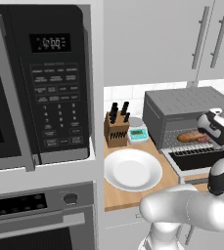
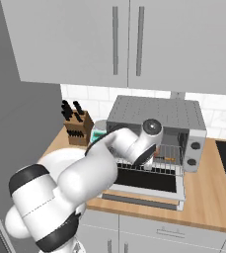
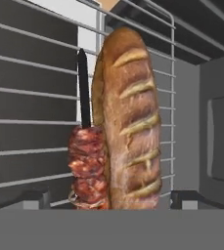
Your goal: Pick up the kebab skewer and baguette bread, and place them inside the toaster oven. Close the toaster oven door and start by setting the timer.
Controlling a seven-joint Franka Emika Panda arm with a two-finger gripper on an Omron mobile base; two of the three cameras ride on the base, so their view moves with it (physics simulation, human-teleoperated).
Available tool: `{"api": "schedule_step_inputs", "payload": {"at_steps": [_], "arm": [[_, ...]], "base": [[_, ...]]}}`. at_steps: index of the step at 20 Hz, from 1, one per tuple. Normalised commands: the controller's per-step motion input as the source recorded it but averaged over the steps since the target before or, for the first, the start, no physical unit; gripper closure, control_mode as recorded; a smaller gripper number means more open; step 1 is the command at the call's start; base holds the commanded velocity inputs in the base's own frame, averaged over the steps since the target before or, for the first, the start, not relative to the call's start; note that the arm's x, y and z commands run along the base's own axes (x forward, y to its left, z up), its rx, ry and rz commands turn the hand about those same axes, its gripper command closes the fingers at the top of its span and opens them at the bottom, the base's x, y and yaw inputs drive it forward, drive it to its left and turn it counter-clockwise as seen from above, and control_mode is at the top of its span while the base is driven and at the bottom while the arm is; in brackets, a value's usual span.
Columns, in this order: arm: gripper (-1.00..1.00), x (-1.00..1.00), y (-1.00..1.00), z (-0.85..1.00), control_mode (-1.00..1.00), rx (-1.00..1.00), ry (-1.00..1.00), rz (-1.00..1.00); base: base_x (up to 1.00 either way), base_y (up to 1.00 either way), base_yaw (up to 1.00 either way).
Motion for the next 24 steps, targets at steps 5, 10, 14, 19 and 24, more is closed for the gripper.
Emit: {"api": "schedule_step_inputs", "payload": {"at_steps": [5,10,14,19,24], "arm": [[-1.0,-0.32,-0.15,0.11,-1.0,-0.02,0.0,0.0],[-1.0,-0.45,0.02,0.0,-1.0,0.06,0.0,-0.21],[-1.0,-0.17,0.0,0.01,-1.0,0.24,0.0,-0.56],[-1.0,-0.01,0.0,0.02,-1.0,0.38,0.0,-0.59],[-1.0,0.0,-0.03,0.0,-1.0,0.48,-0.03,-0.56]], "base": [[0.0,0.0,0.0],[0.0,0.0,0.0],[0.0,0.0,0.0],[0.0,0.0,0.0],[0.0,0.0,0.0]]}}
